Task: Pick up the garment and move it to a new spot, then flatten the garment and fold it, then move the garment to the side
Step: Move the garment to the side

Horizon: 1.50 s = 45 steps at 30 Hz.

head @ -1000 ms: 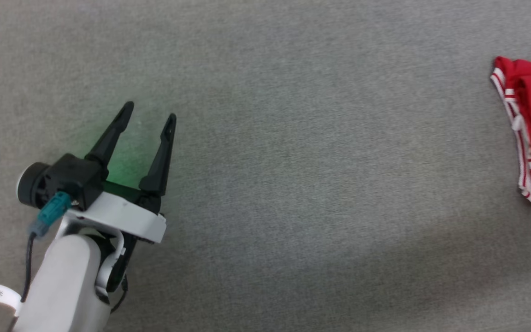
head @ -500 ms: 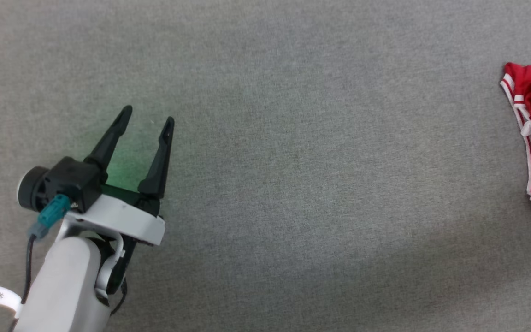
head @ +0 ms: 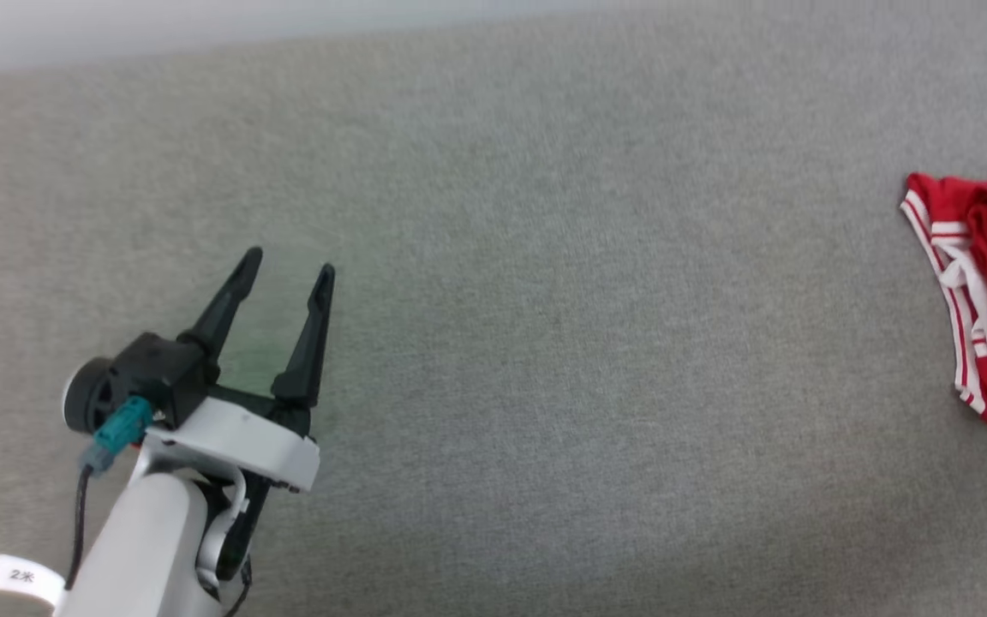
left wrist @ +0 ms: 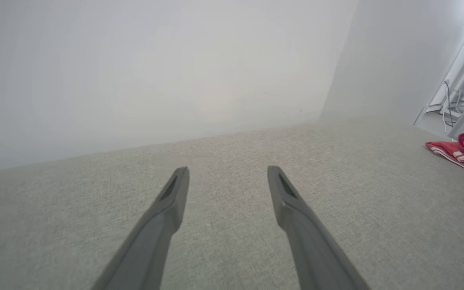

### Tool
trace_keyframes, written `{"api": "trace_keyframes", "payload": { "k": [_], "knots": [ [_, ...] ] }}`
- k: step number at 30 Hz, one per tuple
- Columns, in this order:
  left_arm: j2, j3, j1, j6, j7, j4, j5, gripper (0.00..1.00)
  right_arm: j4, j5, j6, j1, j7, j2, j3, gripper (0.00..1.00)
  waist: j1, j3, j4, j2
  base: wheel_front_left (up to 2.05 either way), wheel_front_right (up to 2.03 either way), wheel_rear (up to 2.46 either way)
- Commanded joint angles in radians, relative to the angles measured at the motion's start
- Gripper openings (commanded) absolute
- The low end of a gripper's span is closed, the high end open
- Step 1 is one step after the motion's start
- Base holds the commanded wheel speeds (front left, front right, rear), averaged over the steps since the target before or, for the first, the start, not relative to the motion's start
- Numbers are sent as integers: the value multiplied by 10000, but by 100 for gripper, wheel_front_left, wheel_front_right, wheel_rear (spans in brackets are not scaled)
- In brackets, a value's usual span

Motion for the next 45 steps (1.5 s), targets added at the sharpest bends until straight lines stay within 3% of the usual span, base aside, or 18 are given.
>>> {"api": "trace_keyframes", "payload": {
  "k": [1,24,35,45],
  "knots": [
    [-42,18,179,44,-72,64,-55,100,27,139,-12,229,-90,101,-90,100,0,-623,301,0,0,0,0],
    [-56,336,2063,480,-248,180,-621,100,-502,1474,-12,3148,-571,1722,-1116,100,0,-3261,1647,0,0,0,0],
    [-6,715,3046,826,-325,-40,-816,100,-2790,1416,-13,4901,-580,2095,-1868,100,0,-3845,1951,0,0,0,0],
    [26,1172,3940,1100,-392,-198,-945,100,-5415,187,-13,6880,-584,2602,-3970,100,0,-4203,1889,0,0,0,0]
  ]
}}
